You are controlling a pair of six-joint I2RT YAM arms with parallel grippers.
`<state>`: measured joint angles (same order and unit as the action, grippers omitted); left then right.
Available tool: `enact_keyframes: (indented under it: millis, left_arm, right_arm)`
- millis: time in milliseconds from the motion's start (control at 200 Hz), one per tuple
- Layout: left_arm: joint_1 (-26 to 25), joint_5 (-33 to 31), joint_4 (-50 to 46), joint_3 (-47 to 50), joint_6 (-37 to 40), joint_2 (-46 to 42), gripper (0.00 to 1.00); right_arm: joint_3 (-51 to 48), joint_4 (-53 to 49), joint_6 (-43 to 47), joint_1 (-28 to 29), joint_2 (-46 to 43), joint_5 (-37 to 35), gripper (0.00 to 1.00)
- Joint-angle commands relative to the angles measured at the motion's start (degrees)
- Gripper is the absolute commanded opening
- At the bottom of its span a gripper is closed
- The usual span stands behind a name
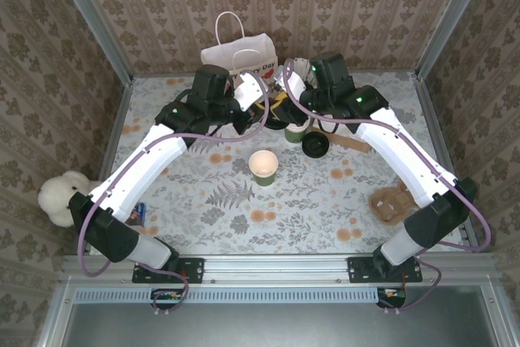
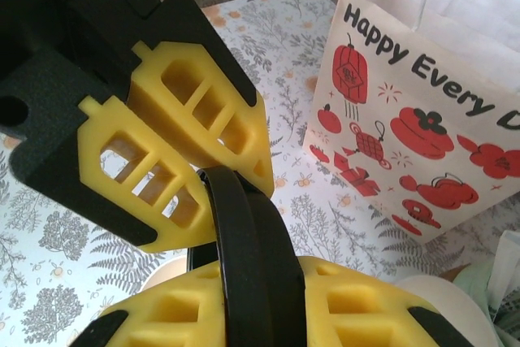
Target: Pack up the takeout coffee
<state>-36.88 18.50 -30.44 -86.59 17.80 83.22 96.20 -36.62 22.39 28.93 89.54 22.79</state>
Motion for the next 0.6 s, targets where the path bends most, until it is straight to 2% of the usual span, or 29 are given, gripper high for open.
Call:
enact_keyframes:
  millis: [0,90,180,250,380,465,520,595]
  left_arm:
    - [0.35,6.74,1.62,0.98,-0.25,-4.22,0.10]
    - [1.59,10.57,2.84,2.66,-1.46,-5.45,0.20]
    - [3.50,17.49,3.29,3.88,-2.15,-6.70,0.45]
    - [5.72,25.33,4.08,5.58,-2.90,-8.43,0.63]
    - [10.25,35.78,7.86,11.37,-5.21,-14.05,0.82]
    - [14.01,34.49,17.00,17.21,-12.27,-18.09,1.00]
    - [15.47,30.92,20.97,19.15,-17.51,-19.62,1.00]
    - [16.38,22.20,21.98,19.14,-23.34,-20.38,1.00]
  right_arm:
    - [-2.03,5.15,1.43,0.07,-1.82,-0.52,0.00]
    - [-4.43,9.16,1.62,-0.01,-3.24,-1.03,0.00]
    - [-5.21,9.98,2.22,-0.01,-4.03,-0.03,0.00]
    - [-6.24,10.89,2.85,-0.01,-4.85,0.52,0.00]
    - [-10.90,15.67,6.37,0.29,-8.55,1.65,0.00]
    - [-15.26,20.86,12.31,2.30,-12.37,-1.28,0.00]
    - [-18.26,25.61,17.40,3.88,-14.15,-3.97,0.00]
    - [-21.47,29.38,26.84,5.81,-16.01,-4.37,0.00]
